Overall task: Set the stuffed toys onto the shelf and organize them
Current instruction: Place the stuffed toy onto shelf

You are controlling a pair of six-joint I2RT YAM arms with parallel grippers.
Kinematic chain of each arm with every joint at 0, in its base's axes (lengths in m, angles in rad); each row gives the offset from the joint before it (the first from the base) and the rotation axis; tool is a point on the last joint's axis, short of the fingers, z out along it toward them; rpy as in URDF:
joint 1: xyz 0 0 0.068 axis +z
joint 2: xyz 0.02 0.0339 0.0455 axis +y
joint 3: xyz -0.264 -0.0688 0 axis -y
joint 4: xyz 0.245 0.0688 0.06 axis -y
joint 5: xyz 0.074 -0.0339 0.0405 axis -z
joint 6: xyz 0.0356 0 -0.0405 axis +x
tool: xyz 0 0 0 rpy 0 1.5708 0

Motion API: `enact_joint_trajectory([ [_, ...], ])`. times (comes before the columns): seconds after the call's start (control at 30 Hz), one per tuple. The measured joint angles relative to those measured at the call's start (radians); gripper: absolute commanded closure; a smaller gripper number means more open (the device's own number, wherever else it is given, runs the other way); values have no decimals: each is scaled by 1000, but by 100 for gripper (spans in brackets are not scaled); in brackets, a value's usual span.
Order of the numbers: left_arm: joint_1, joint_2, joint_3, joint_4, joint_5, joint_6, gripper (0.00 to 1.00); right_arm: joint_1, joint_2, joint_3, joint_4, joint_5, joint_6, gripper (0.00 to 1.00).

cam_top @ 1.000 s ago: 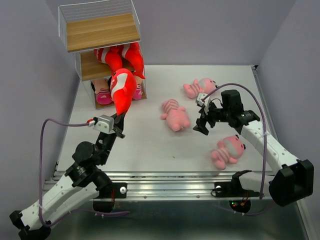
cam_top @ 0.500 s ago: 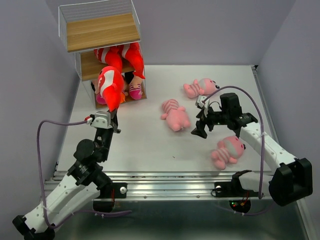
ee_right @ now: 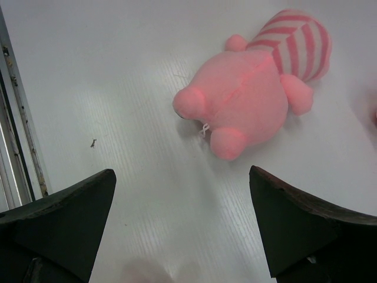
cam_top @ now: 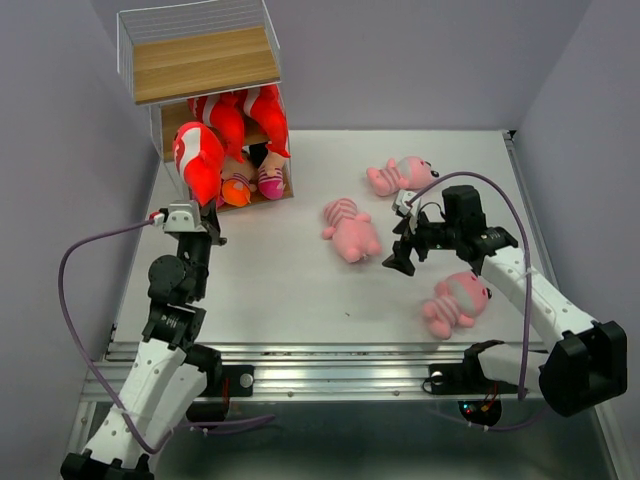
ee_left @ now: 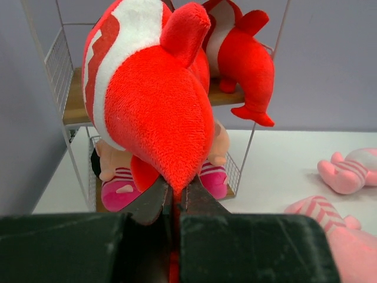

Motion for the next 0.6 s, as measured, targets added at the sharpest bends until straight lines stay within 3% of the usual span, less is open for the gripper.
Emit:
enact_joint_trajectory([
  [0.6,266,177,1,227,213,-275,100,0,-13,0,3,10,-1,0],
])
